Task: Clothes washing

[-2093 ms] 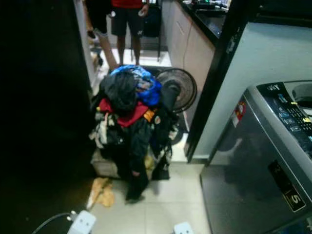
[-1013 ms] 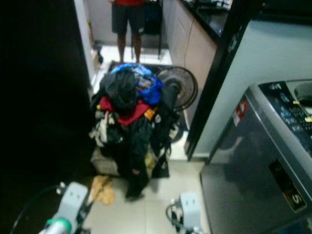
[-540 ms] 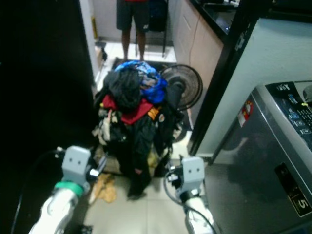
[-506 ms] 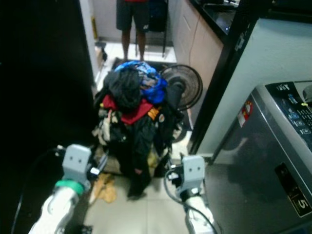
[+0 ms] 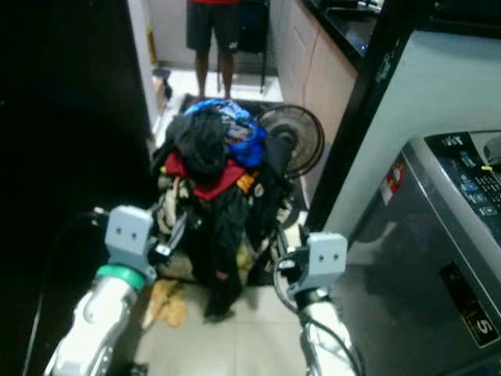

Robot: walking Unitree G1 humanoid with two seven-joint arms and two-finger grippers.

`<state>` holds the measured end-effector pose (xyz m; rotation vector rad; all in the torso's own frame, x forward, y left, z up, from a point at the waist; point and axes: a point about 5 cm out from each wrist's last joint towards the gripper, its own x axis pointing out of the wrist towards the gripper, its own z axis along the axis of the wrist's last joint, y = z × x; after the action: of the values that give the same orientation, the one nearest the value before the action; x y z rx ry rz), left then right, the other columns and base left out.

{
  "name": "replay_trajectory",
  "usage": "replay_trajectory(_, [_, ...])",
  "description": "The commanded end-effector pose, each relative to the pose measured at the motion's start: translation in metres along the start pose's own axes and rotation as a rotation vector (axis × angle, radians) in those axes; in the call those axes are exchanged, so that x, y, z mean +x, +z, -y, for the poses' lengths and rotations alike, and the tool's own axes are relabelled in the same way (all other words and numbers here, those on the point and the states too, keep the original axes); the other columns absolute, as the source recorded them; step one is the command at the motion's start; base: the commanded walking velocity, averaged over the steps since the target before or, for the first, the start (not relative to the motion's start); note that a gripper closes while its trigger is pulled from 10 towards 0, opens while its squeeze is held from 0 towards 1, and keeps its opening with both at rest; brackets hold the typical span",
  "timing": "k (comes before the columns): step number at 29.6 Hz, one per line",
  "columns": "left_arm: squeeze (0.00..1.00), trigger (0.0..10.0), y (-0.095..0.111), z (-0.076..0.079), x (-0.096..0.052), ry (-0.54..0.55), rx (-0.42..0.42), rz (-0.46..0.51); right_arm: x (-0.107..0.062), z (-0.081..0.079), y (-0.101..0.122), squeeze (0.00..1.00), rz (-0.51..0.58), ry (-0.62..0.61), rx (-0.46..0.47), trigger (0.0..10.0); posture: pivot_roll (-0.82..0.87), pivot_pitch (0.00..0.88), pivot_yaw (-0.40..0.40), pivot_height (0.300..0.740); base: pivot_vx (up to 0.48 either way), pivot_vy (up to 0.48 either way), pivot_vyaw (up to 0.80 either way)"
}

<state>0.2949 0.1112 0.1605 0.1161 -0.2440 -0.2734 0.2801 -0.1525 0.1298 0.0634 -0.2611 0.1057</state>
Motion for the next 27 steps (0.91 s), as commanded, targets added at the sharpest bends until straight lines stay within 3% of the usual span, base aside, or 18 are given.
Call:
replay_trajectory(1, [0.0, 10.0, 0.003, 0.001, 0.001, 0.003, -0.002, 0.001, -0.001, 0.003, -0.002, 0.0, -0.017, -0.014, 0.005, 10.0, -0.09, 0.04, -0.001, 0.74, 0.465, 0.0, 0.0])
replay_trajectory(19, [0.0, 10.0, 0.008, -0.001, 0.005, 0.011, -0.013, -0.013, -0.002, 0.0, -0.005, 0.0, -0.076, -0.002, 0.015, 10.0, -0.09, 0.043, 0.0, 0.74, 0.466, 0.0, 0.0])
replay_trajectory(24, [0.0, 10.0, 0.018, -0.008, 0.011, 0.034, -0.012, 0.018, 0.002, -0.003, 0.003, 0.0, -0.052, 0.018, -0.007, 10.0, -0.09, 0.043, 0.002, 0.74, 0.469, 0.0, 0.0])
replay_trajectory(27, [0.0, 10.0, 0.033, -0.017, 0.017, 0.053, -0.001, 0.066, 0.01, -0.003, 0.018, 0.0, 0.003, 0.026, -0.032, 10.0, -0.09, 0.041, 0.004, 0.74, 0.469, 0.0, 0.0])
